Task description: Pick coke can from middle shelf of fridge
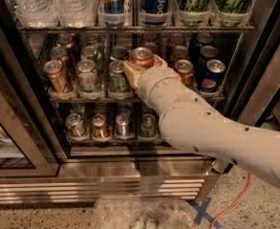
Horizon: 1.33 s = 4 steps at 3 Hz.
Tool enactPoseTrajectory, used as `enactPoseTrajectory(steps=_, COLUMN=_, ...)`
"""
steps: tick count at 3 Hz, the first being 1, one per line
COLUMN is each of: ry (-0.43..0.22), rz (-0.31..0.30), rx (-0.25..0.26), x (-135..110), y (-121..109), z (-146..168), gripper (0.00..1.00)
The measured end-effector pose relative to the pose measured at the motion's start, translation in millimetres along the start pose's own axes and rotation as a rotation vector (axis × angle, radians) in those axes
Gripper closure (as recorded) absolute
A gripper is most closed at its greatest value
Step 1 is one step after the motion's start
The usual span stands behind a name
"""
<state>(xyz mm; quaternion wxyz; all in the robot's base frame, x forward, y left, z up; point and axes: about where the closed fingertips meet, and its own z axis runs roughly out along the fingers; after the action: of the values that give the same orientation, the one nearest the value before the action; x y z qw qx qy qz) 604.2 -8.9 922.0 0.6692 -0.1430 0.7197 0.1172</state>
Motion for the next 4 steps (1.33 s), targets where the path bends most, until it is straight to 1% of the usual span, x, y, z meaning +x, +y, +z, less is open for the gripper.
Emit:
enactPoseTrajectory(steps=1, ry=0.075, rz=0.035, rx=-0.109, x=8, y=23, z=-10, gripper=1.00)
enactPoseTrajectory(steps=2, ry=0.135, rz=0.091, rx=-0.200, x=17, y=54, z=-18, gripper=1.00)
enactPoseTrajectory(steps=3, ry=0.165, rz=0.199, rx=-0.256, x=21, y=51, z=-7, gripper=1.00)
enactPoseTrajectory(steps=4, ry=0.188, rz=0.228, rx=-0.295, x=33, y=23, z=-7, gripper=1.00)
